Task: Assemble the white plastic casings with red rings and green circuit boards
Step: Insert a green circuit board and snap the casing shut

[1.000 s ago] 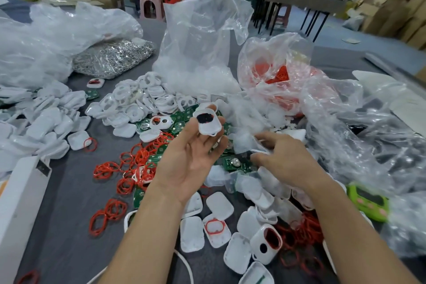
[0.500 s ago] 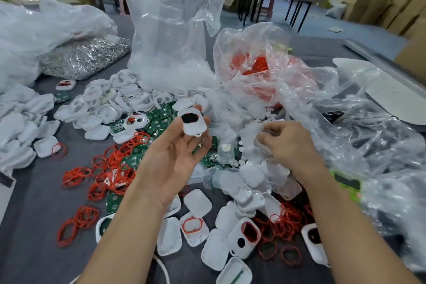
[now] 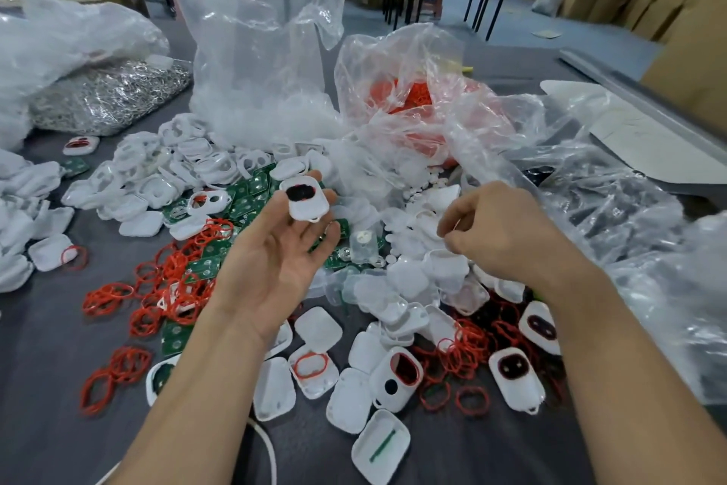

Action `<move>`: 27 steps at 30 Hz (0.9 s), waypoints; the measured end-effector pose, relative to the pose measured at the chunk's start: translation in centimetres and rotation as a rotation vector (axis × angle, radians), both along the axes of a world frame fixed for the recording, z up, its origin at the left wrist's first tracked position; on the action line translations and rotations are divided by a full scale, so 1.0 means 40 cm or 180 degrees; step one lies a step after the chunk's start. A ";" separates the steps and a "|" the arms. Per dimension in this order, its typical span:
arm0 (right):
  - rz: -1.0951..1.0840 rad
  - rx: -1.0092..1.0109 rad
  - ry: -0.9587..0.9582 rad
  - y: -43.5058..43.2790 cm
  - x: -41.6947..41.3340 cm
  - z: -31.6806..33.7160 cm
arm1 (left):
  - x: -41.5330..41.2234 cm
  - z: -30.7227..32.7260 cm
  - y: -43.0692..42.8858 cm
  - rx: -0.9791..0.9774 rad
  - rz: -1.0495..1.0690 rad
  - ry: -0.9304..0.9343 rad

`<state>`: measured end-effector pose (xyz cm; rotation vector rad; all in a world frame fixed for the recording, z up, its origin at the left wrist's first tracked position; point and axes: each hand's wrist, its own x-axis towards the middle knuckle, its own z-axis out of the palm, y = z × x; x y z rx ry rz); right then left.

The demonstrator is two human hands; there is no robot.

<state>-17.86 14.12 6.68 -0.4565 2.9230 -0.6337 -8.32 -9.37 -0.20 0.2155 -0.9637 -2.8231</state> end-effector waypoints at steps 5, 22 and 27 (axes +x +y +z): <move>0.0252 -0.0255 -0.0065 -0.048 0.050 -0.015 | 0.010 0.010 -0.009 0.0139 -0.0028 0.0227; 0.0522 -0.0269 0.0236 -0.207 0.027 -0.113 | 0.026 0.013 -0.028 0.0361 0.0079 0.0297; 0.0115 -0.0902 0.0557 -0.162 0.033 -0.114 | 0.021 0.009 -0.015 0.0221 -0.0003 0.0327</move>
